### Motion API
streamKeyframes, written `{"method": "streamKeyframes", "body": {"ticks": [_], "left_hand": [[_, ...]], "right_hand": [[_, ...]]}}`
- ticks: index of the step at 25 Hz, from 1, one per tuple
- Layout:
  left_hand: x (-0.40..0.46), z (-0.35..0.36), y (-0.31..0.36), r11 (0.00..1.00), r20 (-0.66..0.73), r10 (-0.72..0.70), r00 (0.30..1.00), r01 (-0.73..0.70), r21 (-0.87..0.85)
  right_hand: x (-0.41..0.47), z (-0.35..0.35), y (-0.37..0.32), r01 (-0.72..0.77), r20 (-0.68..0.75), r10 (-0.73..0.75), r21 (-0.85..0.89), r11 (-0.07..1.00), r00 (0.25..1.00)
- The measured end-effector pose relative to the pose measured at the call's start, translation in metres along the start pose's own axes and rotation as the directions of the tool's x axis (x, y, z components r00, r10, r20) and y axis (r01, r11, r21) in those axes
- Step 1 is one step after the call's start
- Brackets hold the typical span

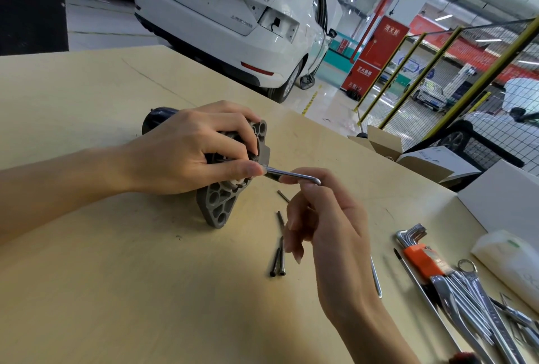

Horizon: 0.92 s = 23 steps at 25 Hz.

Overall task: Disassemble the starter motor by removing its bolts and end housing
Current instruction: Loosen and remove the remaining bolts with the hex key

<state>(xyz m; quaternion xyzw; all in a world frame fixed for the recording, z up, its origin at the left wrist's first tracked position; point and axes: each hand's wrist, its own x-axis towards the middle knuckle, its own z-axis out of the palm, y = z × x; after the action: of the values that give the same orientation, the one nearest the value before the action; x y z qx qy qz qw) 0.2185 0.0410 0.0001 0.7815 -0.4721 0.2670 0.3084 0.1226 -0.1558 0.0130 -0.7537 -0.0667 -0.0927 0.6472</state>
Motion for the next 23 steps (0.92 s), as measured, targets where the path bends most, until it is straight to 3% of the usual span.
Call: {"method": "streamKeyframes", "body": {"ticks": [13, 18, 23], "left_hand": [[0.0001, -0.0002, 0.0007, 1.0, -0.008, 0.0, 1.0, 0.0, 0.007], [-0.0006, -0.0006, 0.001, 1.0, -0.004, 0.004, 1.0, -0.004, 0.013], [-0.0008, -0.0006, 0.0012, 1.0, 0.0, 0.004, 1.0, -0.004, 0.014]], "right_hand": [[0.0039, 0.0021, 0.0026, -0.046, -0.17, 0.039, -0.036, 0.998, 0.985], [0.0043, 0.0004, -0.0015, -0.064, -0.141, 0.079, 0.107, 0.992, 0.987], [0.0015, 0.0017, -0.0024, -0.052, -0.093, 0.063, 0.111, 0.992, 0.994]]}}
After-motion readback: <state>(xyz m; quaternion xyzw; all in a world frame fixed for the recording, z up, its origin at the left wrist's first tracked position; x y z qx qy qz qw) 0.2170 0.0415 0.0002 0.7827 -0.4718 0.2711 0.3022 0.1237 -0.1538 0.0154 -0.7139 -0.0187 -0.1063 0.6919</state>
